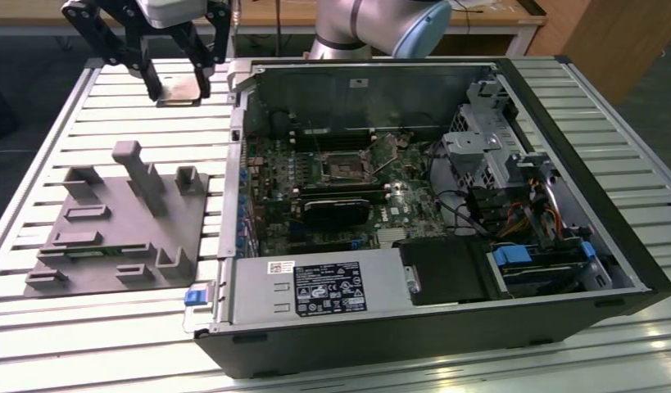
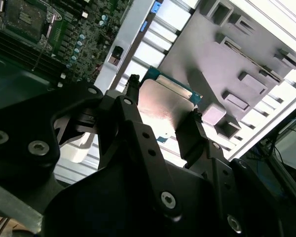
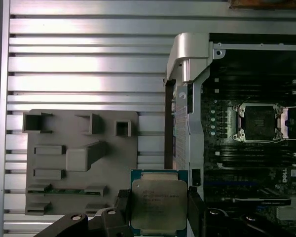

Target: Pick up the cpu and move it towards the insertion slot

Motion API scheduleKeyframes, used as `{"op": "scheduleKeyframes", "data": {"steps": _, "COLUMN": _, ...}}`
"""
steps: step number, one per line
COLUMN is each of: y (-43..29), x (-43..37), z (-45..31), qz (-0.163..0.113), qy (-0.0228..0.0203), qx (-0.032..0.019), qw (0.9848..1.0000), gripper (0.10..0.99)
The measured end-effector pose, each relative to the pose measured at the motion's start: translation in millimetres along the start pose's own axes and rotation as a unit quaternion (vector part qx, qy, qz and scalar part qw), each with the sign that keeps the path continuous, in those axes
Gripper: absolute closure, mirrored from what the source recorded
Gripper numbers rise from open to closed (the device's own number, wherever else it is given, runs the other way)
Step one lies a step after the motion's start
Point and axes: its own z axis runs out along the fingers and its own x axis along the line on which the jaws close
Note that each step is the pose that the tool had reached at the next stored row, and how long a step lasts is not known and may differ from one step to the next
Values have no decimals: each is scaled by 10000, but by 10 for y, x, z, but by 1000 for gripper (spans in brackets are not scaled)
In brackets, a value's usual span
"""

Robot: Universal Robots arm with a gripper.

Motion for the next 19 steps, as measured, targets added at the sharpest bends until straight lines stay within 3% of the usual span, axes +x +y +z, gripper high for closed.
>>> {"op": "scheduleKeyframes", "data": {"steps": 19, "y": 3, "x": -250, "z": 0, "qz": 0, "qy": 0, "qx": 0, "qw": 10000, "gripper": 541}}
